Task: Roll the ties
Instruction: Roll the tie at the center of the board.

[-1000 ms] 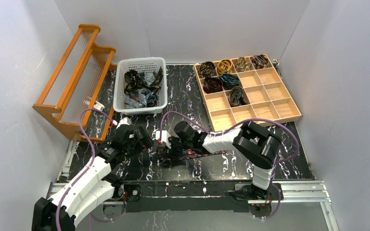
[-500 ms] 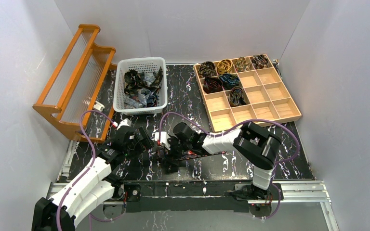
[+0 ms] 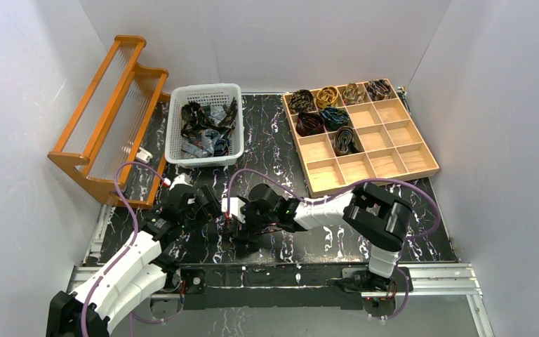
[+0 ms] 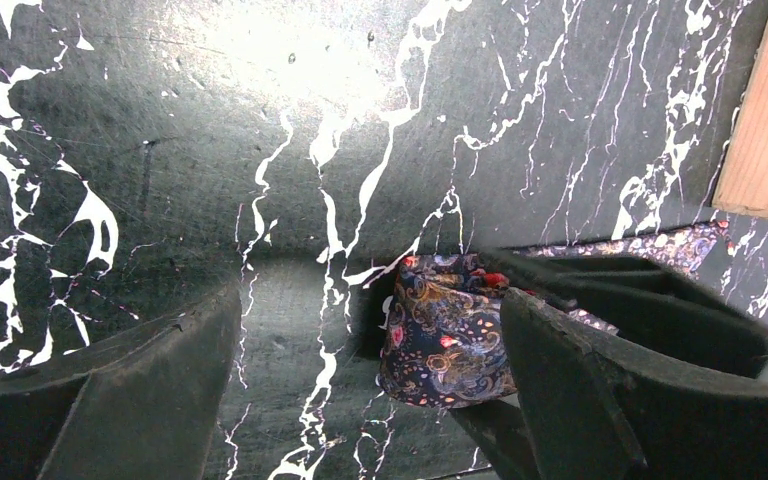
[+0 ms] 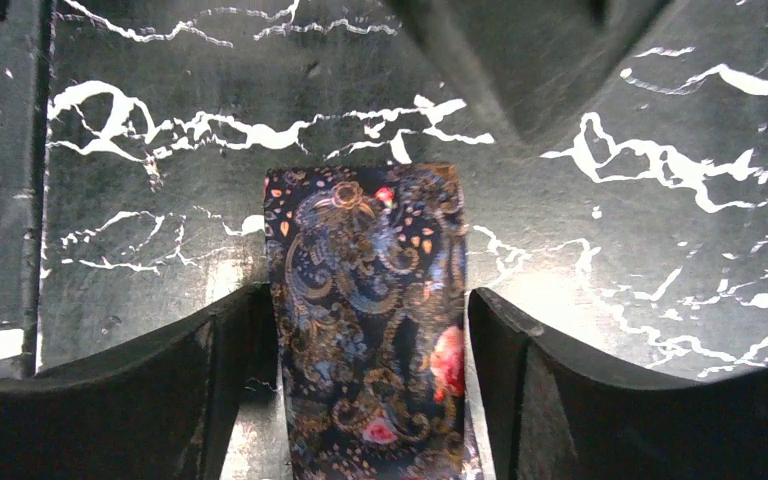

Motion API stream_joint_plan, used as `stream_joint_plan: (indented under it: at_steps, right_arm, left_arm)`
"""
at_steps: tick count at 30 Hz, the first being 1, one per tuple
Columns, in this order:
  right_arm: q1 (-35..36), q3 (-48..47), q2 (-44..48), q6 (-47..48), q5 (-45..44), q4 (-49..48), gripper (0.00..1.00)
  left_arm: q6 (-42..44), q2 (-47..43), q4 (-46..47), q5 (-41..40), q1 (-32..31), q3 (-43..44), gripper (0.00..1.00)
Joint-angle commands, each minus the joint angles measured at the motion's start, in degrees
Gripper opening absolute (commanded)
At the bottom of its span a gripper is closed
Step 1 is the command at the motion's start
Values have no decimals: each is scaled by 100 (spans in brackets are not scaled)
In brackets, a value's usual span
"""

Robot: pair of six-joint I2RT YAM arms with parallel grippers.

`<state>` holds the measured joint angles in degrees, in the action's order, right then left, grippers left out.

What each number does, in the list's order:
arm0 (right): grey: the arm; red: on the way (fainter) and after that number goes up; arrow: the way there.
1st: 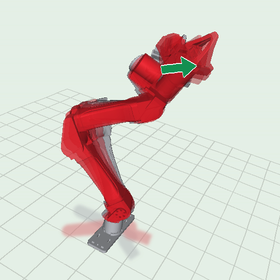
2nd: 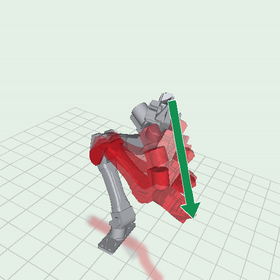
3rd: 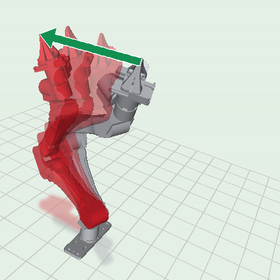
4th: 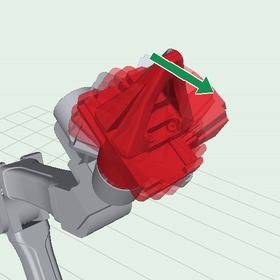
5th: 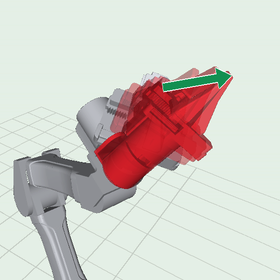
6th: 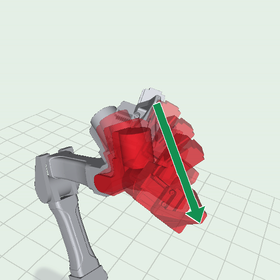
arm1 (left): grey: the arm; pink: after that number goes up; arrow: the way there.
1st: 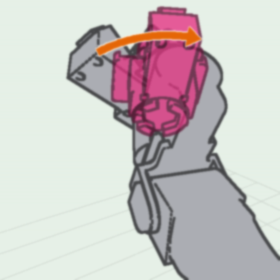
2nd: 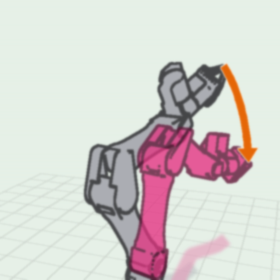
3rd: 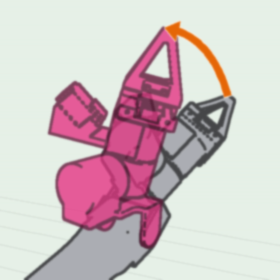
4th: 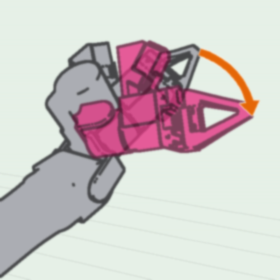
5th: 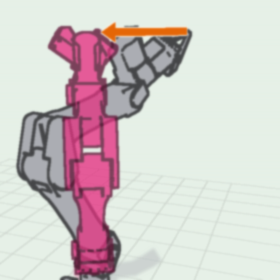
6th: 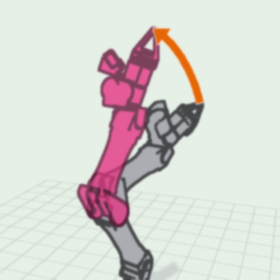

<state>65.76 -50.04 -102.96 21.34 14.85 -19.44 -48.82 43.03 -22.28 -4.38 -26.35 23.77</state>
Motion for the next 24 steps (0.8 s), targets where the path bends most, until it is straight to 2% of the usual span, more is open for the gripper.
stream_joint_plan:
  at_steps: [1,4,6,9,11,12,14,17,20,24]
  right_arm:
    - [7,15,684,-391,3,-253,90]
    - [-7,-44,1063,-818,-241,-245,97]
    - [-45,97,1375,-1324,-522,-249,99]
    - [-175,437,1901,-2664,-1218,-170,99]
    - [-341,515,2216,-3771,-1657,477,99]
    - [-488,516,2282,-4341,-1576,773,99]
    - [-813,549,2330,-5104,-834,1132,99]
    - [-898,778,2293,-6203,-725,1211,98]
    - [-933,867,2119,-6691,-467,1127,89]
    - [-936,651,1674,-6954,-46,1035,72]
  left_arm:
    - [-45,-176,37,75,33,-121,98]
    - [-49,-190,129,135,33,-166,98]
    - [-28,-204,174,177,33,-171,98]
    - [-2,-215,242,204,33,-180,98]
    - [-3,-244,308,216,33,-207,98]
    - [-21,-276,366,262,33,-239,98]
    - [-56,-336,509,351,33,-327,98]
    - [-129,-484,638,423,33,-479,98]
    - [-163,-584,640,438,33,-558,98]
    - [-212,-665,728,721,33,-674,98]
